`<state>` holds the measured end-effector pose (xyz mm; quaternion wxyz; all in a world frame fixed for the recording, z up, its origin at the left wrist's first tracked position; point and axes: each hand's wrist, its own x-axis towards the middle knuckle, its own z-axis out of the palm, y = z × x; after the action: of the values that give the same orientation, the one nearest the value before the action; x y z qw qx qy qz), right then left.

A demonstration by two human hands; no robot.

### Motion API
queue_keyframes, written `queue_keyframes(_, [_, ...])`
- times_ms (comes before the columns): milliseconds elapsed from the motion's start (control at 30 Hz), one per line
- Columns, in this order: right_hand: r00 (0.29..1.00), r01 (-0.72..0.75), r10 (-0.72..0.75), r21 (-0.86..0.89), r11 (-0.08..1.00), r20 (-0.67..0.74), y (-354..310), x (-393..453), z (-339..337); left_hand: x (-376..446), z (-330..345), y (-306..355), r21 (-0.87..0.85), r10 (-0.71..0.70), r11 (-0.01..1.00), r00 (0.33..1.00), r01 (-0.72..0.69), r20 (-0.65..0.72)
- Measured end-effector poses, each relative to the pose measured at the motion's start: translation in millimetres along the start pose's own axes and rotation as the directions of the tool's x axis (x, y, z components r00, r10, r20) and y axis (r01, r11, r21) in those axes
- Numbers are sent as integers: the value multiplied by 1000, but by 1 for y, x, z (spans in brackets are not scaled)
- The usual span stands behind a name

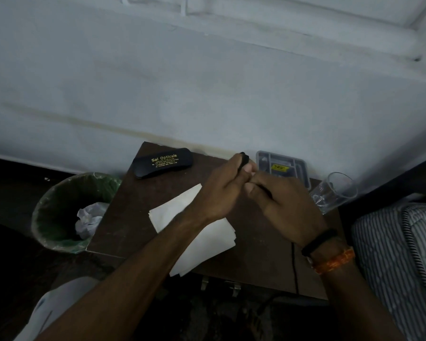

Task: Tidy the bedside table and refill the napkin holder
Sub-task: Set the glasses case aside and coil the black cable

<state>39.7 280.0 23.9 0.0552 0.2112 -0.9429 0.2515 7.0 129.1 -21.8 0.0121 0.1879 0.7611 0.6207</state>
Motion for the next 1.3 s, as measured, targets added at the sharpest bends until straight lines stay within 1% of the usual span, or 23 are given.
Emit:
queue_keyframes(67, [998, 25, -23, 36, 999, -64, 8, 0, -5, -1, -3, 2, 5, 32, 999, 998, -32, 54])
queue_keyframes(100, [993, 45, -43, 21, 999, -106, 11, 0, -6, -3, -4, 4, 17, 45, 999, 995, -47, 88])
queue_keyframes(200, [970, 93, -114, -106, 990, -215, 18, 0, -3, -6, -7, 7, 56, 44, 997, 983, -54, 178])
queue_keyframes(267, [947, 102, -142, -150, 983, -287, 24, -1, -5, -5, -10, 9, 24, 46, 998, 969, -53, 242])
queue_keyframes(300, [934, 99, -142, -146, 984, -327, 27, 0, -6, -5, -11, 12, -31, 47, 999, 958, -40, 284])
queue_keyframes(367, [913, 83, -118, -104, 991, -391, 31, 2, -5, -4, -12, 17, -199, 18, 979, 942, 52, 335])
queue_keyframes(433, [906, 55, -81, -73, 996, -415, 33, 5, 1, -3, -12, 20, -345, -44, 926, 950, 154, 308])
queue_keyframes(500, [925, -8, -17, -65, 998, -379, 36, 8, 10, -1, -12, 20, -466, -99, 859, 963, 210, 251])
queue_keyframes(567, [959, -96, 80, -44, 994, -271, 39, 8, 16, 0, -12, 20, -558, -143, 795, 967, 238, 209])
queue_keyframes(633, [975, -160, 155, -16, 987, -156, 37, 4, 22, 2, -13, 19, -618, -168, 743, 965, 257, 199])
queue_keyframes(700, [979, -193, 194, 11, 981, -64, 28, 1, 29, 2, -13, 19, -669, -178, 693, 964, 267, 199])
queue_keyframes(800, [975, -202, 199, 26, 979, 98, 14, -3, 35, 3, -12, 20, -719, -187, 646, 967, 255, 175])
queue_keyframes(833, [966, -210, 204, 21, 978, 158, 11, -4, 36, 4, -13, 19, -721, -202, 647, 967, 249, 153])
queue_keyframes(867, [959, -208, 204, 4, 978, 195, 9, -5, 36, 4, -13, 16, -701, -215, 672, 968, 241, 126])
queue_keyframes(900, [960, -193, 195, -26, 981, 200, 7, -6, 35, 6, -13, 13, -649, -221, 725, 970, 230, 96])
queue_keyframes(967, [978, -150, 159, -72, 986, 137, 2, -8, 29, 7, -12, 6, -489, -207, 847, 977, 207, 54])
queue_keyframes(1033, [992, -107, 109, -35, 994, 71, -4, -7, 20, 5, -10, 2, -369, -199, 906, 978, 206, 57])
queue_keyframes(1167, [999, -40, 41, 44, 998, -29, -2, -4, 2, 1, -7, -4, -193, -190, 961, 980, 198, 58])
queue_keyframes(1233, [992, 14, -10, 33, 999, -122, 3, -3, -5, 1, -7, -3, -170, -206, 961, 975, 218, 86])
queue_keyframes(1300, [975, 44, -45, -7, 999, -219, 8, -2, -7, -1, -7, 5, -179, -173, 964, 975, 197, 143])
